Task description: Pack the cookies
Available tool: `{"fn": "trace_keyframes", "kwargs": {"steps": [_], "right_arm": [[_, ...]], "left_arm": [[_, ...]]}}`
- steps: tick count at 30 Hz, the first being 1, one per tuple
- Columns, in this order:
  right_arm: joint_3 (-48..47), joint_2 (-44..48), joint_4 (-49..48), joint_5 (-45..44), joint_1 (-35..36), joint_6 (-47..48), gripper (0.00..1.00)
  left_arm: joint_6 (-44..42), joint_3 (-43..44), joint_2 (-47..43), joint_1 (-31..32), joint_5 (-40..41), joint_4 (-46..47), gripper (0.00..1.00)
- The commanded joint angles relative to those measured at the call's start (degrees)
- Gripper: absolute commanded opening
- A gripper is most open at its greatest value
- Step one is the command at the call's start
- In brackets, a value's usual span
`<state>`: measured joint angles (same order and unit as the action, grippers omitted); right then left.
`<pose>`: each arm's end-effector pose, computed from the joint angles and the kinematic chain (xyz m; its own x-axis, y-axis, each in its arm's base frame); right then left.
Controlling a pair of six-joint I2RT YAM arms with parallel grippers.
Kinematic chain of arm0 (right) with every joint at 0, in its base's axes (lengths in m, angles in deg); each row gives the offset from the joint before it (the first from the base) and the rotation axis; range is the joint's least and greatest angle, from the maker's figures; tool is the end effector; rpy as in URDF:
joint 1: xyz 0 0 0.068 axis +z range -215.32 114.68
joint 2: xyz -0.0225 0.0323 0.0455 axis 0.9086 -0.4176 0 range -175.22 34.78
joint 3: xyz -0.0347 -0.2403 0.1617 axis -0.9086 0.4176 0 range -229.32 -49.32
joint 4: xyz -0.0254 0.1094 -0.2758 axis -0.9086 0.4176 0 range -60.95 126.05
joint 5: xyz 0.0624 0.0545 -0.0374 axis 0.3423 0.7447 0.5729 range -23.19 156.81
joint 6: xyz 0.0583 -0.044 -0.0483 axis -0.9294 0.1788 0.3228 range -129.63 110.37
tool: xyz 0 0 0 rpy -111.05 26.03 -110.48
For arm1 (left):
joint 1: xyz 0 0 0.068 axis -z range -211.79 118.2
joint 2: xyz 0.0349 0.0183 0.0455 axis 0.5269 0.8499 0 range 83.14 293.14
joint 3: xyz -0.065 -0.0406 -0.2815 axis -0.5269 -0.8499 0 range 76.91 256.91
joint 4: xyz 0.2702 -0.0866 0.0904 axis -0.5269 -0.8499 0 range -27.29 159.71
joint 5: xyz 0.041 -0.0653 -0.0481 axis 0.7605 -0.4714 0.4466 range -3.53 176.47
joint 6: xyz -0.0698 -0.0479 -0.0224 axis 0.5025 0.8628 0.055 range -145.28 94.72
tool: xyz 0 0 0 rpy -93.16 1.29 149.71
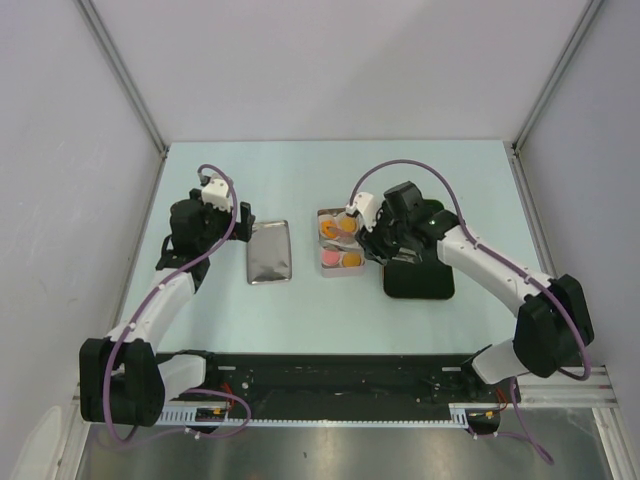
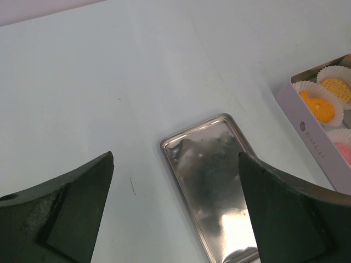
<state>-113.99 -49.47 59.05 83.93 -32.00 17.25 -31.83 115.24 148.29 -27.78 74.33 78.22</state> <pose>0.3007 0.2250 0.2443 -0.2580 -0.6866 -0.6797 -0.8981 0.4298 -0.0933 0.3212 -0.0388 0.2493 -0.2807 0.1315 -0.9507 0.3016 0.9525 0.0427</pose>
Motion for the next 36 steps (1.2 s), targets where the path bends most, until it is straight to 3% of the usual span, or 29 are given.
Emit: {"fn": "trace_keyframes", "kwargs": {"steps": [1,8,20,29,36], "right_arm": [[-2.6,3.9,-4.3,-2.1,-0.5,-1.6,0.5],[-2.6,5.2,-9.6,-8.8,-6.2,-5.6,0.49],[-1.1,3.1,-16.3,-16.8,-25.1,-12.5,0.49],[4.2,1.9,-19.2,-17.1,-37.2,-11.0,0.49],[9.7,-0.4,-21.8,-17.0,-41.8,-10.0,0.49]], "left_arm": [[-1.0,0.1,0.1,0.4,0.1,2.2,1.0],[-0.9,0.2,0.2,0.4,0.1,2.2,1.0],[-0.9,0.4,-0.3,0.4,-0.2,2.1,1.0],[-0.9,0.9,-0.2,0.3,-0.8,1.9,1.0],[-0.8,0.6,-0.2,0.4,-1.2,1.9,1.0]]}}
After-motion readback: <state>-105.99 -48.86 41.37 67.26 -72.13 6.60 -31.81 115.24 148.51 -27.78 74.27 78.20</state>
